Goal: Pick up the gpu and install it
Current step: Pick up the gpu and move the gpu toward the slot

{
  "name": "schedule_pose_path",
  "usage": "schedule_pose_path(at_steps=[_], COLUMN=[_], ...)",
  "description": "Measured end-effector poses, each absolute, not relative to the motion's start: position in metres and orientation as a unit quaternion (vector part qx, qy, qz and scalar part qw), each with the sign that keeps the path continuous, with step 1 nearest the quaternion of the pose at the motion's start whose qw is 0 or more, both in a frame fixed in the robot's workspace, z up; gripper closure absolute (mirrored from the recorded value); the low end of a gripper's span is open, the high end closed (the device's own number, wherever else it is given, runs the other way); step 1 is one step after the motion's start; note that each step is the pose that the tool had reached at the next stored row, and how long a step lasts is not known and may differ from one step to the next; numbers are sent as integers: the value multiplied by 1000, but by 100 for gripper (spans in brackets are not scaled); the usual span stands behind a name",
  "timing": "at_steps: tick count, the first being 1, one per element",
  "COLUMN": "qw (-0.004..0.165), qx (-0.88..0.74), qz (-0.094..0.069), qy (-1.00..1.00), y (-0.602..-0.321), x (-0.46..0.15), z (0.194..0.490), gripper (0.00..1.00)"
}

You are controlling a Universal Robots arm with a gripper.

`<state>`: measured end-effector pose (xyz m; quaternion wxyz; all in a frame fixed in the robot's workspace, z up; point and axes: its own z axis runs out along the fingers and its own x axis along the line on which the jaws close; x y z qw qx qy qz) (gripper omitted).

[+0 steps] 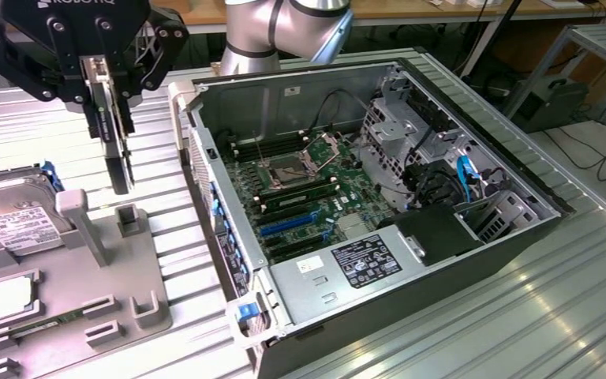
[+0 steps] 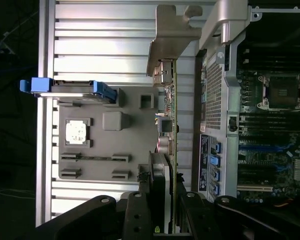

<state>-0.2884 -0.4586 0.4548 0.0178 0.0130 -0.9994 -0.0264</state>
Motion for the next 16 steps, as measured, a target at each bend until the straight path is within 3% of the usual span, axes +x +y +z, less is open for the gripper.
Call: schedule_pose_path(at_steps=[16], qw=[18], qx=[17], qz=[-26], qy=[-999], y=[-458], x=[-277], z=[455], gripper=[72])
